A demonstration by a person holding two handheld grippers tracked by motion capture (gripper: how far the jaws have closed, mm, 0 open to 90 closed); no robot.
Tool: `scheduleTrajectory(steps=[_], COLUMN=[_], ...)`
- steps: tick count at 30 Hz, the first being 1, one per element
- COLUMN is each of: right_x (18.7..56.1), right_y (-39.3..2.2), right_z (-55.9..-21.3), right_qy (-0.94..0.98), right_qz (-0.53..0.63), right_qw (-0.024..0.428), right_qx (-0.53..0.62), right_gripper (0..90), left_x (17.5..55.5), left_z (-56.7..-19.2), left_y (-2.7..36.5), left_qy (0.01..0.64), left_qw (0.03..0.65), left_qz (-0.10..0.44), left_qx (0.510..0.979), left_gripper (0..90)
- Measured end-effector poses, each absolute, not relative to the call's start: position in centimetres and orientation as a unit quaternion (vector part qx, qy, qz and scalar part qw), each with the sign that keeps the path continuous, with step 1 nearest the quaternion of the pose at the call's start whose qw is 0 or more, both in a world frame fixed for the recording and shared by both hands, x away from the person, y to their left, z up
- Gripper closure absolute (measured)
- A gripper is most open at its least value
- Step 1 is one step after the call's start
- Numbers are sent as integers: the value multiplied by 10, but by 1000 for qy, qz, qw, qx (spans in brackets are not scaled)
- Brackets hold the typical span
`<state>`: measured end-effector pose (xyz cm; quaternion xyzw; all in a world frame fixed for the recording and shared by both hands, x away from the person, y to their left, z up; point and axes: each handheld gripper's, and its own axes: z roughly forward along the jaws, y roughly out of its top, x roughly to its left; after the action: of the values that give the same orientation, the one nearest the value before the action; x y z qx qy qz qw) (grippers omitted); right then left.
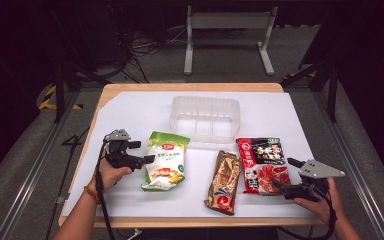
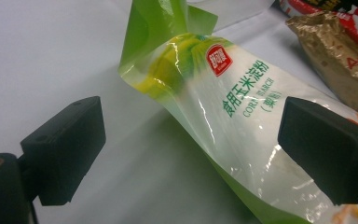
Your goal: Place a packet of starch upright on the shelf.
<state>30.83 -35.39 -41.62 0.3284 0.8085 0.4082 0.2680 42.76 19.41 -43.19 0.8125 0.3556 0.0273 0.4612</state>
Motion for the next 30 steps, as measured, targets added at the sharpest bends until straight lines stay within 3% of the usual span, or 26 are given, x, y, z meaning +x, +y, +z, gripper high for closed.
scheduleTrajectory(steps=[11,18,19,22,26,30], right_x=[308,307,307,308,309,308], right_y=[-352,-353,-352,-351,-349,-349], right_z=[-418,-417,-418,-418,-419,-420], right_qy=[816,815,817,819,822,823], right_qz=[404,408,407,405,402,400], right_qw=[260,257,256,256,251,252], right_qx=[322,321,319,316,315,314], right_gripper=[130,137,138,139,140,139], left_x=[461,460,458,455,446,440], left_z=[-443,-446,-445,-442,-431,-427], left_y=[163,164,165,163,159,156], left_qy=[369,351,327,329,323,321], left_qw=[418,441,451,447,436,432], left_qz=[-26,-56,-71,-70,-55,-41], left_qx=[830,824,827,829,838,842], left_gripper=[119,234,407,505,789,875])
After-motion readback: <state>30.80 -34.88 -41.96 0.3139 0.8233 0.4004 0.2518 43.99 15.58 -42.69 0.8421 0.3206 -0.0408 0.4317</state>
